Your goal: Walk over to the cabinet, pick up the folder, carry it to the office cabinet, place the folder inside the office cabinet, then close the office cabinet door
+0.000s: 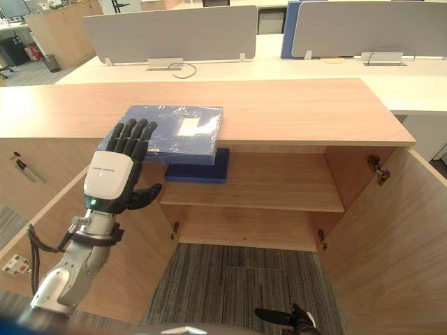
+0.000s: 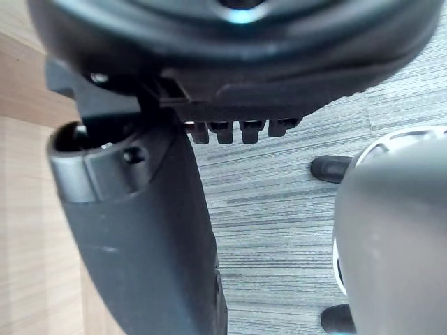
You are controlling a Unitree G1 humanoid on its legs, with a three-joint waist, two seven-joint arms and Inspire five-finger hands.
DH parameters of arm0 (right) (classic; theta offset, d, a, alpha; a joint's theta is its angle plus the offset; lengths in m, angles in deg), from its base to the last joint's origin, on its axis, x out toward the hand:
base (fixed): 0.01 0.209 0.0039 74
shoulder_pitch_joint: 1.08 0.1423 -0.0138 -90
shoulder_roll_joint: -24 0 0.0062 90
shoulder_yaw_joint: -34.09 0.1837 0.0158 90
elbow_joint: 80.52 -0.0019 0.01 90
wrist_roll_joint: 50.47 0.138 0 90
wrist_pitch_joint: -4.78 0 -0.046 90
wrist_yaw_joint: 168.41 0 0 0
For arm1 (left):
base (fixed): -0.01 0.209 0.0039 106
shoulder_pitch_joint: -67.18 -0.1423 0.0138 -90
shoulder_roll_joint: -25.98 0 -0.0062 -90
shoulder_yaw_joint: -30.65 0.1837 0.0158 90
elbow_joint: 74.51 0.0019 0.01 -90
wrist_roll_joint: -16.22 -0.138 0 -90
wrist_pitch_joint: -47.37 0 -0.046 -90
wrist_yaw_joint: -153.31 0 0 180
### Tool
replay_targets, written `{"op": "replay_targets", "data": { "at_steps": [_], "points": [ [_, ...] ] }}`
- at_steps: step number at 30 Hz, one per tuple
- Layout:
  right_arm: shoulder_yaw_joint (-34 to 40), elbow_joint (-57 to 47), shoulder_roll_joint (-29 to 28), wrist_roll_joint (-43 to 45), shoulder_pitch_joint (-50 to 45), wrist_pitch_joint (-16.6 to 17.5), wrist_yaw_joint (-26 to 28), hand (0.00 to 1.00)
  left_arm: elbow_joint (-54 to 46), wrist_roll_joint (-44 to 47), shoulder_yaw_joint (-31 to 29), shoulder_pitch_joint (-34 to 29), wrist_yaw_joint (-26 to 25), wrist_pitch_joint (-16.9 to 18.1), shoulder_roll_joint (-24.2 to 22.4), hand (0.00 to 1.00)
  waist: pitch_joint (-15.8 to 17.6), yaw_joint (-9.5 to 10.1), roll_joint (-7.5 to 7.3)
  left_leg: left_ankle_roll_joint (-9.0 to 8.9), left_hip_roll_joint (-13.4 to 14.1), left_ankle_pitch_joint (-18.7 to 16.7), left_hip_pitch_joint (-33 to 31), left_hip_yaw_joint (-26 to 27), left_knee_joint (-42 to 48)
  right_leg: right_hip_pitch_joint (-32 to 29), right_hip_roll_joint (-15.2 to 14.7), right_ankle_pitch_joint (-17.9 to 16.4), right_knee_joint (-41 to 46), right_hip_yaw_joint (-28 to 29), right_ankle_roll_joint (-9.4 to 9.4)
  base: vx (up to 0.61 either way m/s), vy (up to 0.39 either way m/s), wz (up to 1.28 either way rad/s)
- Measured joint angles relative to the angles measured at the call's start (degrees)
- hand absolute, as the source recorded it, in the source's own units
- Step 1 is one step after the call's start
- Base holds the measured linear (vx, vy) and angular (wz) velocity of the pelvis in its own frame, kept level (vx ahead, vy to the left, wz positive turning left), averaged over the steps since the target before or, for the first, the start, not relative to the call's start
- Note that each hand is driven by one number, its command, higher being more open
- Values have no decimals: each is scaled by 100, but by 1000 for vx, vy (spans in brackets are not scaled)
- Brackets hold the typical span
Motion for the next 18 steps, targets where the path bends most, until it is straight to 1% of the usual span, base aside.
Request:
{"op": "replay_targets", "data": {
  "at_steps": [4,7,10,15,18],
  "points": [
    [0,0,58,-6,-66,-2,-1,100,119,3,0,221,4,-62,40,100,0,-19,0,-2,5,-1,8,13,0,0,2,5,-1,14,-4,0,0,0],
    [-3,-7,91,-157,-109,-2,0,100,178,5,0,334,3,-170,62,100,1,-69,-1,-4,6,-3,10,28,0,-4,6,16,-13,30,-7,0,0,0],
    [-9,-6,105,-180,-149,-5,2,100,386,5,1,594,2,-240,68,100,5,-88,-6,-8,16,-5,10,51,-1,-5,22,37,-45,53,-19,-13,-1,-3],
    [-69,-10,111,-236,-146,-4,5,100,672,4,25,882,3,-284,167,100,14,-167,-19,-17,21,-12,10,96,0,-3,48,81,-120,91,-33,-20,3,-5],
    [-79,-12,114,-413,-149,-4,15,100,969,4,50,1036,12,-291,179,100,17,-207,-23,-35,23,-24,33,169,0,-4,61,114,-159,170,-34,-20,10,-12]
  ]
}}
